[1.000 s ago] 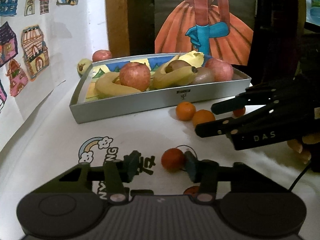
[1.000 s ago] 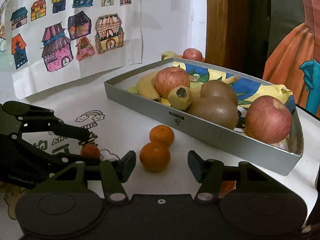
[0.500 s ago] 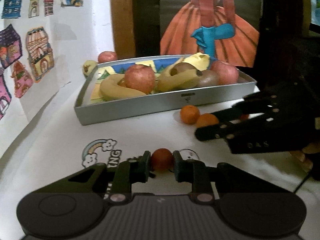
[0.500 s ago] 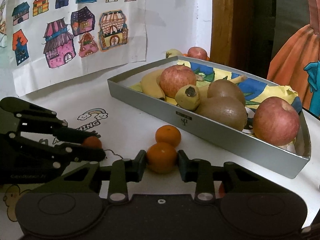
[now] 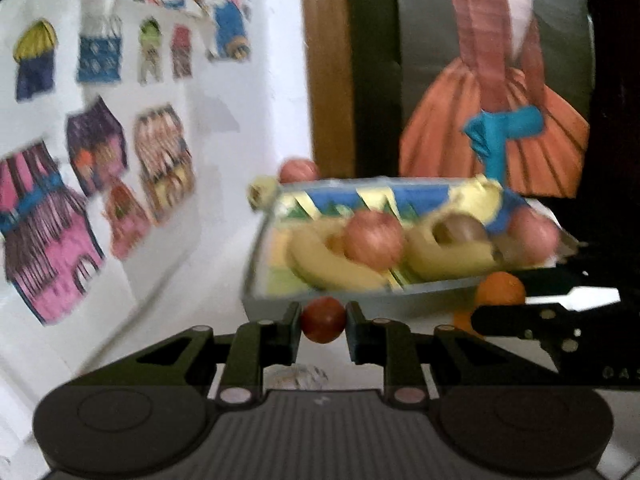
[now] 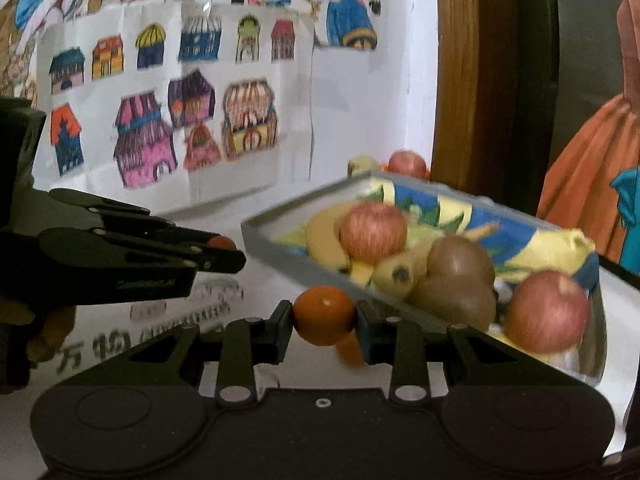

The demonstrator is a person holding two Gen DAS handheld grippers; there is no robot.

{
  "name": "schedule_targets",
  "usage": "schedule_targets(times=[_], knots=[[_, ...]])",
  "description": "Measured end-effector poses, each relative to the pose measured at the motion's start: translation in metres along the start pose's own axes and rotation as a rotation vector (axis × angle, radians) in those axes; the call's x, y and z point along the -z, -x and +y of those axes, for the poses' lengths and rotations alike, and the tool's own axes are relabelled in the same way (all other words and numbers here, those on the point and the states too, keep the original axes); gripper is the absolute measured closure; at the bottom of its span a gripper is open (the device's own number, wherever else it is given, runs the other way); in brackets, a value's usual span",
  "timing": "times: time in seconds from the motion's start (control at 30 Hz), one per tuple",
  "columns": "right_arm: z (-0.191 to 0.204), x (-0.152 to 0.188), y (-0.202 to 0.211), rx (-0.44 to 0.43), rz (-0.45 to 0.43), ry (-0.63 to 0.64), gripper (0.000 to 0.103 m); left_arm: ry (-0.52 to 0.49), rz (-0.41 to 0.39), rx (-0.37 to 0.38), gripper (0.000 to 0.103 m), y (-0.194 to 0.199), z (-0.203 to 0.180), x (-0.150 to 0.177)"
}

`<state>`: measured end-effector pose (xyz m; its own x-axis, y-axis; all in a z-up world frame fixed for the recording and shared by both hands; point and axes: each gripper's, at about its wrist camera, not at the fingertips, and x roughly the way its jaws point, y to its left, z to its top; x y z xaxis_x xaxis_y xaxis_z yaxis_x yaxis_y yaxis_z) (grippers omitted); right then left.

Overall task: Organize fruits
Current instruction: 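Carry the cherry tomato and tangerine over the silver tray with both tools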

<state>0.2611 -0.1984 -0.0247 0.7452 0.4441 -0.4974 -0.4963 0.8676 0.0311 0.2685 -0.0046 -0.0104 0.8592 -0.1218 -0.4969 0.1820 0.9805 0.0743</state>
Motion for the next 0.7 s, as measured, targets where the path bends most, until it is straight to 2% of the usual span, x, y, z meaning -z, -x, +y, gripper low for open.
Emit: schedule_targets(times=[0.3,0.5,0.7], knots=[[-0.003,-0.03,-0.017,0.055,-0.089,0.024,0.068,0.021,-0.102,-0.065,0.078,-0.014,0.0,-0.018],[-0.007,-0.04,-0.04,0.079,-0.095,0.032,0.068,0.058,-0.129,-0.08,0.078,-0.033,0.006,-0.026],[-0.009,-0.039,-0.061,0.097,-0.066,0.057,0.068,0.09,-0.122,-0.069,0.078,-0.052,0.019,-0.027]])
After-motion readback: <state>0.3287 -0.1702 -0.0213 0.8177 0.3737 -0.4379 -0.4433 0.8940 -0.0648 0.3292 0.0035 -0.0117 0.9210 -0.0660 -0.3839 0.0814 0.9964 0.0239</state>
